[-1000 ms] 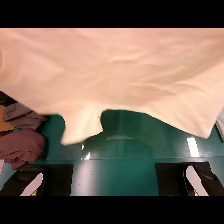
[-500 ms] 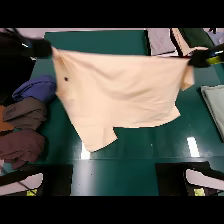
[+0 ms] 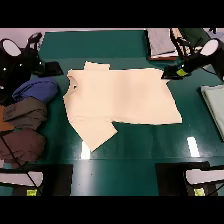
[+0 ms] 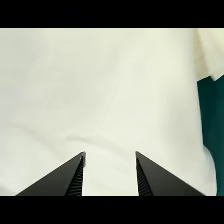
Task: Fold the shirts.
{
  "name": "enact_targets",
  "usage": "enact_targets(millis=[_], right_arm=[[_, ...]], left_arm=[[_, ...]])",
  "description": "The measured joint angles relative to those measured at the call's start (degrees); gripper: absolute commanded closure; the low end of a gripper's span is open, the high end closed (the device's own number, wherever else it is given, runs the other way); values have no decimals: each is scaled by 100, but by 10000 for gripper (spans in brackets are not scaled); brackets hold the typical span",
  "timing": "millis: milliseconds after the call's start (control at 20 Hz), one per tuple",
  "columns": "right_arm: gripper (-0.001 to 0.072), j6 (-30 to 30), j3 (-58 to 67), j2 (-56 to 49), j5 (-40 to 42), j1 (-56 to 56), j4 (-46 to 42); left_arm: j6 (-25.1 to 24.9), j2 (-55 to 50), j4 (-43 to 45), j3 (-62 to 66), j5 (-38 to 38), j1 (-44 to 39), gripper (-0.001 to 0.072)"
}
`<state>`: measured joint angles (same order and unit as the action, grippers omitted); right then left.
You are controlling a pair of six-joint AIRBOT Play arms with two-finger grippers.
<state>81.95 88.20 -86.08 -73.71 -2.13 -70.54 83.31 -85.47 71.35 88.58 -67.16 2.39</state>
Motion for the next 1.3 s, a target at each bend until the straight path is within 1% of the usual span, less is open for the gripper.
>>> enact_targets(millis=[150, 400, 550, 700, 750, 850, 1050, 1100, 1150, 1200, 1300], right_arm=[[340, -170, -811, 568, -48, -133, 409], [340, -317, -1993, 1539, 245, -173, 699], [340, -341, -2356, 1950, 457, -177, 758], [340, -352, -2520, 2203, 570, -177, 793], [340, -352, -2544, 2256, 616, -177, 800], [340, -356, -2583, 2312, 573, -216, 802], [340, -361, -2959, 2459, 293, -758, 780], [317, -361, -3165, 2522, 232, -1001, 761], [226, -358, -3423, 2599, 201, -1316, 763], [180, -361, -3681, 2658, 170, -1641, 750], [182, -363, -4218, 2712, 122, -2376, 743]], left_arm=[[26, 365, -4, -1036, -181, 109, 114], [22, 1106, -402, -3121, 223, 160, 114], [-98, 1279, -756, -3901, 466, 131, 115], [-170, 1364, -1106, -4334, 772, -138, 117], [-181, 1377, -1198, -4413, 892, -260, 270], [-199, 1368, -1250, -4535, 1134, -470, 686], [-195, 1519, -1316, -4511, 1217, -577, 679], [-195, 1591, -1333, -4450, 1215, -588, 679], [-197, 1681, -1340, -4371, 1202, -597, 679], [-199, 1764, -1355, -4297, 1191, -599, 679], [-219, 1912, -1364, -4170, 1178, -599, 679]])
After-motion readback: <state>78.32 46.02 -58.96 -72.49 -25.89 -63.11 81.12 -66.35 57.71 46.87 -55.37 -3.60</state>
